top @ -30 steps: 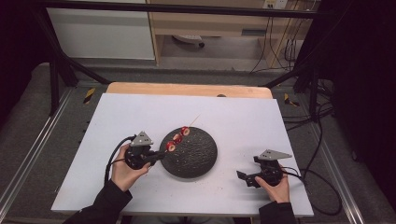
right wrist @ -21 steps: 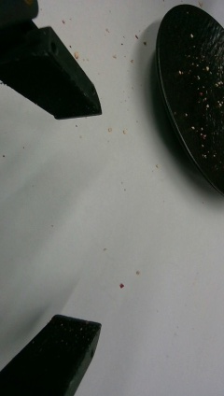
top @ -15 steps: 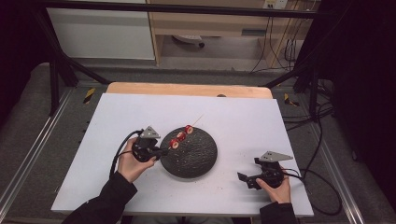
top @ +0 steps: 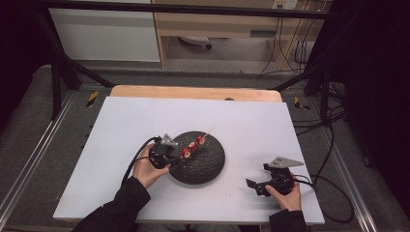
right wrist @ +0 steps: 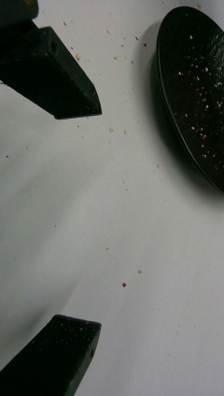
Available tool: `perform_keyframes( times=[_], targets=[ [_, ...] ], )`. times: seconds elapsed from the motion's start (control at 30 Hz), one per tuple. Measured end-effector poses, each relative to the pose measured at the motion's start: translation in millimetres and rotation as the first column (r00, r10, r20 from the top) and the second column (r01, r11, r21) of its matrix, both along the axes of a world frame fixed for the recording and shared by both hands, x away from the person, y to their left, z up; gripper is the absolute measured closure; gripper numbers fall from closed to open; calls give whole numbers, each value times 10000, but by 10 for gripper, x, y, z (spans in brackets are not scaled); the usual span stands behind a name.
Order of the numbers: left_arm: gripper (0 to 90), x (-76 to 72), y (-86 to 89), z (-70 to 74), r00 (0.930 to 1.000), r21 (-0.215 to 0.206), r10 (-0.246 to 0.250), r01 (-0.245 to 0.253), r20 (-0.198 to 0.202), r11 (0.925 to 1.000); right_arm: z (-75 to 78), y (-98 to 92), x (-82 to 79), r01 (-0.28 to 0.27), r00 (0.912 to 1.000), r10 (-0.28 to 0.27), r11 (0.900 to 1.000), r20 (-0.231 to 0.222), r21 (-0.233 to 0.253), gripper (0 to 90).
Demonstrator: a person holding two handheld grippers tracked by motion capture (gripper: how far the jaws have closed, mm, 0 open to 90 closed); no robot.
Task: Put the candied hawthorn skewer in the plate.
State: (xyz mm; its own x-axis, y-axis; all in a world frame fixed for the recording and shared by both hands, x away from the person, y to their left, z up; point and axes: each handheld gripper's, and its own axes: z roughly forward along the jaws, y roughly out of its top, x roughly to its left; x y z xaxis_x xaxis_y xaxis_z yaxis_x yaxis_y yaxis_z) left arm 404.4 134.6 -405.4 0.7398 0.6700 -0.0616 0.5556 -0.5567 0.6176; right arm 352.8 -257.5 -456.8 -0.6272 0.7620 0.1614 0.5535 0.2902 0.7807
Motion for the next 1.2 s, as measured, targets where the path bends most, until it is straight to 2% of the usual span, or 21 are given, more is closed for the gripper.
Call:
perform_keyframes(
  times=[0.37,0.73,0.97,1.2],
  targets=[
    [886,7,-103,-112,9999,695,32,-23,-123,9976,0,-1,4,22,10000,-22,10000,41,52,6],
    [883,8,-138,-161,9999,936,-52,67,-165,9956,1,0,0,49,10000,-49,10000,23,62,6],
    [867,13,-131,-164,9999,835,-34,47,-154,9965,0,1,-1,57,10000,-57,10000,5,17,6],
    [720,-16,-69,-98,10000,298,-33,35,-66,9996,2,2,0,79,10000,-79,9999,2,75,6]
  ],
)
